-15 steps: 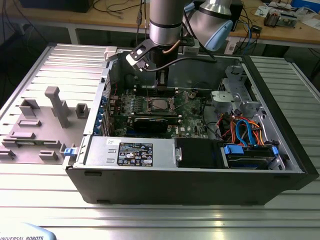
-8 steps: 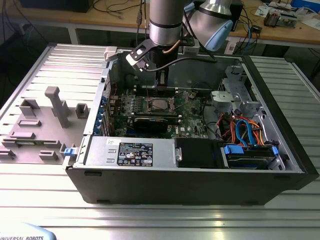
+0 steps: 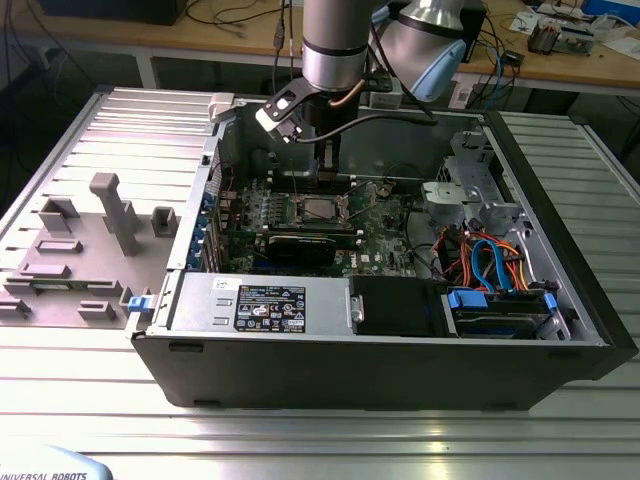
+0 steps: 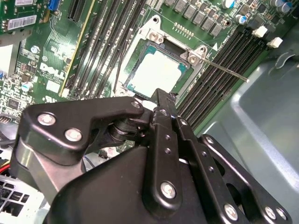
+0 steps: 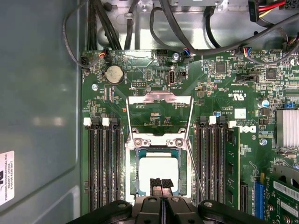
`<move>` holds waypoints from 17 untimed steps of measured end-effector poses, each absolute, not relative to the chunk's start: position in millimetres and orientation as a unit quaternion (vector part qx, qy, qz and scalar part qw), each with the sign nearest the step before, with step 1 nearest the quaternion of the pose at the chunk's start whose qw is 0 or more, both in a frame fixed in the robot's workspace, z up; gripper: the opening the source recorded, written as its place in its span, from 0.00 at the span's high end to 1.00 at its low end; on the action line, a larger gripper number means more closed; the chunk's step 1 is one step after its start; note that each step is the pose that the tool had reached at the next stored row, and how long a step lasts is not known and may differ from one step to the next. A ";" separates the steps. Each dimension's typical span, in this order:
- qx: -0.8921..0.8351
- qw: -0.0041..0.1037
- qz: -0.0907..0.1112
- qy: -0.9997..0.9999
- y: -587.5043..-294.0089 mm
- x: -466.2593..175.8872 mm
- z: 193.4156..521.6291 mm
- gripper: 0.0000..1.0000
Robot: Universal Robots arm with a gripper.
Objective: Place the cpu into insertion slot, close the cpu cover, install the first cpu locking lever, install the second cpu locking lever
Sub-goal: 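Close the cpu cover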
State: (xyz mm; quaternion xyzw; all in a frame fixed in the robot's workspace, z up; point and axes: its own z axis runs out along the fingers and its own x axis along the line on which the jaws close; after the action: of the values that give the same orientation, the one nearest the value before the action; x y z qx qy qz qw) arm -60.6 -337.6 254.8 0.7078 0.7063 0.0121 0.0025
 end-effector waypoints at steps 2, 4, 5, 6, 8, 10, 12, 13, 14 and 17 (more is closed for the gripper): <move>0.708 0.003 0.012 0.706 -337.7 -60.6 257.0 0.89; 0.708 0.003 0.012 0.706 -337.7 -60.6 260.2 0.89; 0.708 0.003 0.012 0.706 -337.7 -60.6 261.1 0.89; 0.708 0.003 0.012 0.706 -337.6 -60.6 261.4 0.89; 0.708 0.002 0.012 0.706 -337.6 -60.6 261.5 0.89; 0.708 0.003 0.012 0.706 -337.7 -60.6 262.4 0.89; 0.708 0.003 0.012 0.706 -337.7 -60.6 262.6 0.89; 0.708 0.003 0.012 0.706 -337.7 -60.6 262.6 0.89; 0.708 0.003 0.012 0.706 -337.7 -60.6 262.7 0.89; 0.708 0.003 0.012 0.706 -337.7 -60.6 262.9 0.89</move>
State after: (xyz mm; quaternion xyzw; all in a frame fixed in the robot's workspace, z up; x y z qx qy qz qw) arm -60.6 -337.7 262.9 0.7078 0.7063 0.0121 0.0025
